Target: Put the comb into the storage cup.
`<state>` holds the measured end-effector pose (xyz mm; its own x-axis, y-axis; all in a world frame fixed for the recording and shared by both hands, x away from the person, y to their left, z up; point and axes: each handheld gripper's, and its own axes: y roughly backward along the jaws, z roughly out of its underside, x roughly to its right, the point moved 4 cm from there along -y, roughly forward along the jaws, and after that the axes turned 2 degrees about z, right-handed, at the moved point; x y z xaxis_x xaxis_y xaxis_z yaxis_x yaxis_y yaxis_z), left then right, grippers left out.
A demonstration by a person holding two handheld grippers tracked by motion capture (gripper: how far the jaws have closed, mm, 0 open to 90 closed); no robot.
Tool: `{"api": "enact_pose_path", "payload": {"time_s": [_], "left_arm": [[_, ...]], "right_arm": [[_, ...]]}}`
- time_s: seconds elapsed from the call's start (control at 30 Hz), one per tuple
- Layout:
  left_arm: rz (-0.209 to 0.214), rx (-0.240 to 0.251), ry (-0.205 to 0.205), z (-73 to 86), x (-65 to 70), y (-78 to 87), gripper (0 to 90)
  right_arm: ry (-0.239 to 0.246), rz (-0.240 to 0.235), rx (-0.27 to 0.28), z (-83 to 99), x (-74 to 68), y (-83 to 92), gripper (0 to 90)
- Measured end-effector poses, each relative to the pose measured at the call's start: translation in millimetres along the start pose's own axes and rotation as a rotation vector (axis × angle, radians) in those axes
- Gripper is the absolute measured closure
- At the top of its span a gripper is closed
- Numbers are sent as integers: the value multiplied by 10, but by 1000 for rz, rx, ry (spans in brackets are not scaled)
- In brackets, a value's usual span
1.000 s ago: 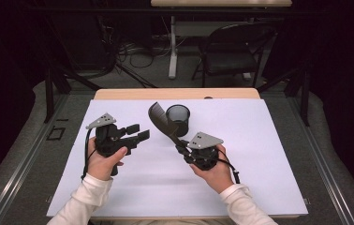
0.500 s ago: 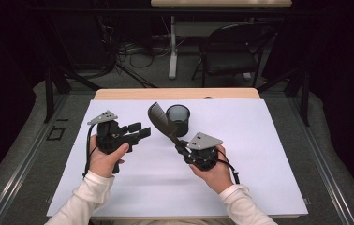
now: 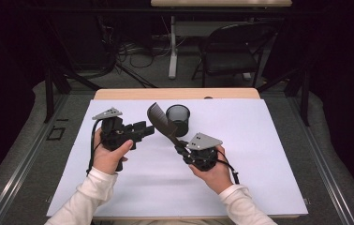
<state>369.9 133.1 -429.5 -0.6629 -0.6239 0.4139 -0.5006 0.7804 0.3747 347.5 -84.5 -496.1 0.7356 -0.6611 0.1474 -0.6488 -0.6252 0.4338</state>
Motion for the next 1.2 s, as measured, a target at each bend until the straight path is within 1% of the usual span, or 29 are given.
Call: {"api": "enact_pose_path", "payload": {"time_s": [0.13,0.23,0.53,0.63,0.77,0.83,0.93,0.97,1.2], "left_arm": [[-1,-3,6,-21,3,-38,535],[5,1,20,-34,5,-64,551],[-7,13,22,-66,-1,-112,562],[-10,26,23,-83,-2,-118,574],[5,31,48,-108,10,-134,593],[2,31,48,-118,16,-144,598],[10,38,62,-131,28,-160,618],[8,37,60,-135,26,-162,620],[18,39,97,-149,17,-199,655]], "right_arm": [[0,-1,2,-1,-4,0,729],[2,0,4,-1,-5,-2,729],[2,-1,7,-3,-8,1,729],[2,-1,8,-3,-10,1,729],[2,-1,8,-2,-14,0,729],[1,-2,9,-2,-16,-1,729],[4,-3,9,0,-19,-2,729],[3,-3,8,0,-22,-3,729],[5,-1,12,-2,-29,-3,729]]}}
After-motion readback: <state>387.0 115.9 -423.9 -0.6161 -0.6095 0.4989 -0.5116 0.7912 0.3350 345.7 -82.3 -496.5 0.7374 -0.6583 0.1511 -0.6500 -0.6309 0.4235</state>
